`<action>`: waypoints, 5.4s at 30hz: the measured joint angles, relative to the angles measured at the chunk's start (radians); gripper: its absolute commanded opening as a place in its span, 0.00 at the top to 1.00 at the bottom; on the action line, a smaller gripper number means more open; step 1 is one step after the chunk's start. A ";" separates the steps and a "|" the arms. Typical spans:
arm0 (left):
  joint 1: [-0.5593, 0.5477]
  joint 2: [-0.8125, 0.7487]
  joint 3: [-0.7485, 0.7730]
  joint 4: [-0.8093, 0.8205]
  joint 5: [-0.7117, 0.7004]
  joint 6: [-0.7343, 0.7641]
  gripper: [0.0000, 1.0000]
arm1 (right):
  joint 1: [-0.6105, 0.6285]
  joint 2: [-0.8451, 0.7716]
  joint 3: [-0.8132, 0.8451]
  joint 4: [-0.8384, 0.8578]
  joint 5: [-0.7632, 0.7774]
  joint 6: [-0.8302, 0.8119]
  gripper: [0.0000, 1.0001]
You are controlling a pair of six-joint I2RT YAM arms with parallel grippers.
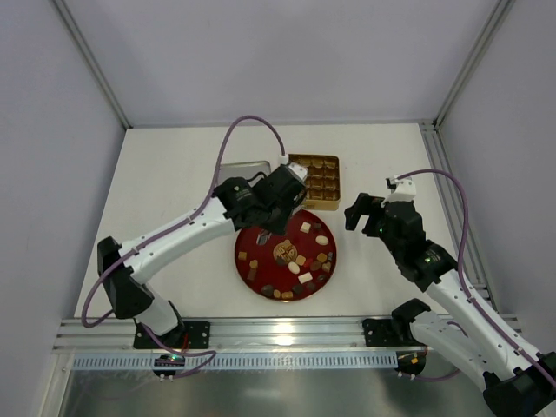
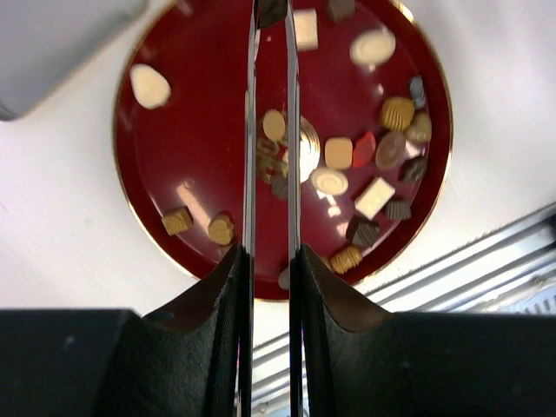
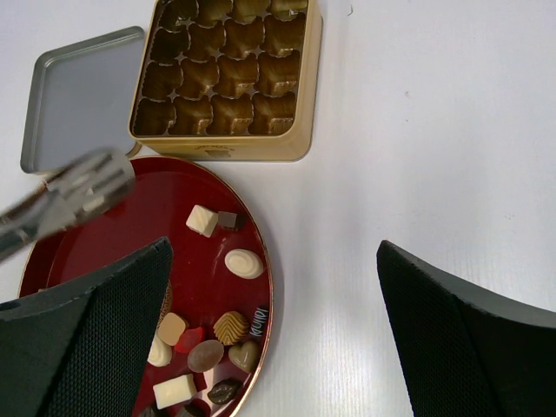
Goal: Pack the chocolate
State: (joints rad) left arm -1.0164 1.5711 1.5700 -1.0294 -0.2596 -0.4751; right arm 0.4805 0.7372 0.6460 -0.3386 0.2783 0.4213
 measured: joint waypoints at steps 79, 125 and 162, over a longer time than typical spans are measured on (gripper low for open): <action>0.291 0.608 0.601 0.149 0.040 0.230 0.59 | 0.000 -0.089 0.052 -0.146 0.053 -0.012 0.00; 0.025 -0.212 -0.324 0.070 0.069 0.003 0.56 | 0.000 -0.037 0.021 -0.087 0.048 -0.029 0.00; -0.012 -0.112 -0.346 0.097 0.077 -0.015 0.62 | 0.000 -0.046 -0.005 -0.082 0.048 -0.026 0.00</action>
State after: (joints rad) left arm -1.0283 1.4593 1.2240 -0.9325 -0.1825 -0.4904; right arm 0.4805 0.6914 0.6407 -0.4202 0.3267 0.3950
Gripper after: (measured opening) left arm 0.390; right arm 0.996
